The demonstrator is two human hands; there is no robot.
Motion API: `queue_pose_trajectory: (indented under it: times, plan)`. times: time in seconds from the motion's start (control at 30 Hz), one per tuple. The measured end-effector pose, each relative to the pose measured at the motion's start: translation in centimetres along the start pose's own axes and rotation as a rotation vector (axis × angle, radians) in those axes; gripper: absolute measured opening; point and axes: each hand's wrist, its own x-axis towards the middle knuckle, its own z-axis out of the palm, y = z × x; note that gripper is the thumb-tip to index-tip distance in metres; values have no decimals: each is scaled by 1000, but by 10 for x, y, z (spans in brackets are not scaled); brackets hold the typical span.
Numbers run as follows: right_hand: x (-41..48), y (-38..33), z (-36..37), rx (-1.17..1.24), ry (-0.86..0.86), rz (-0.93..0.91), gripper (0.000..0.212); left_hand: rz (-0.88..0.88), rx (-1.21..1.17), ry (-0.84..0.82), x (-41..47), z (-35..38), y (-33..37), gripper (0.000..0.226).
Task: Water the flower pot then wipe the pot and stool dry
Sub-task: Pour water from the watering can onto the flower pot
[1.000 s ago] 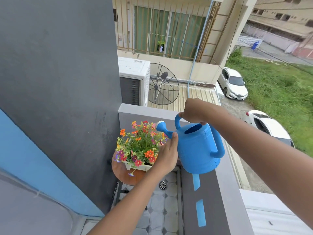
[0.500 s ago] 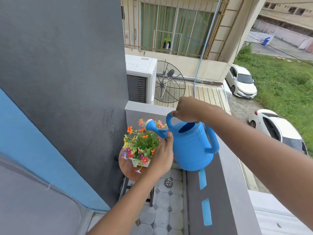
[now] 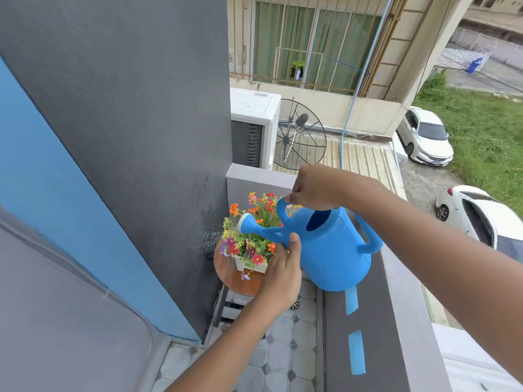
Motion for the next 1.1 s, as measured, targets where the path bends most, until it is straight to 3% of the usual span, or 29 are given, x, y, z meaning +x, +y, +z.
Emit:
queue_pose_trajectory:
  times: [0.07, 0.27, 0.37, 0.4, 0.5, 0.57, 0.73, 1.1]
  plan:
    - [-8, 1, -1, -19, -7, -3, 47, 7, -17, -11, -5, 4, 1, 80]
    - [-28, 15, -2, -43, -38, 40, 50, 22, -95, -125, -15, 28, 7, 80]
    - [-36, 26, -2, -40, -45, 87, 48, 33, -74, -189, -11, 37, 7, 96]
    - [-39, 30, -2, -39, -42, 102, 47, 30, -72, -203, -11, 40, 7, 91]
    - [-46, 41, -2, -36, -37, 141, 48, 15, -63, -212, -13, 52, 11, 49]
    - [-51, 48, -1, -33, -51, 168, 47, 9, -56, -223, -11, 62, 6, 38]
    - [-58, 65, 6, 0, -52, 230, 46, -8, -64, -274, -9, 75, 6, 63]
    - [-60, 88, 7, 66, -55, 321, 37, 19, 25, -335, -2, 86, 14, 83]
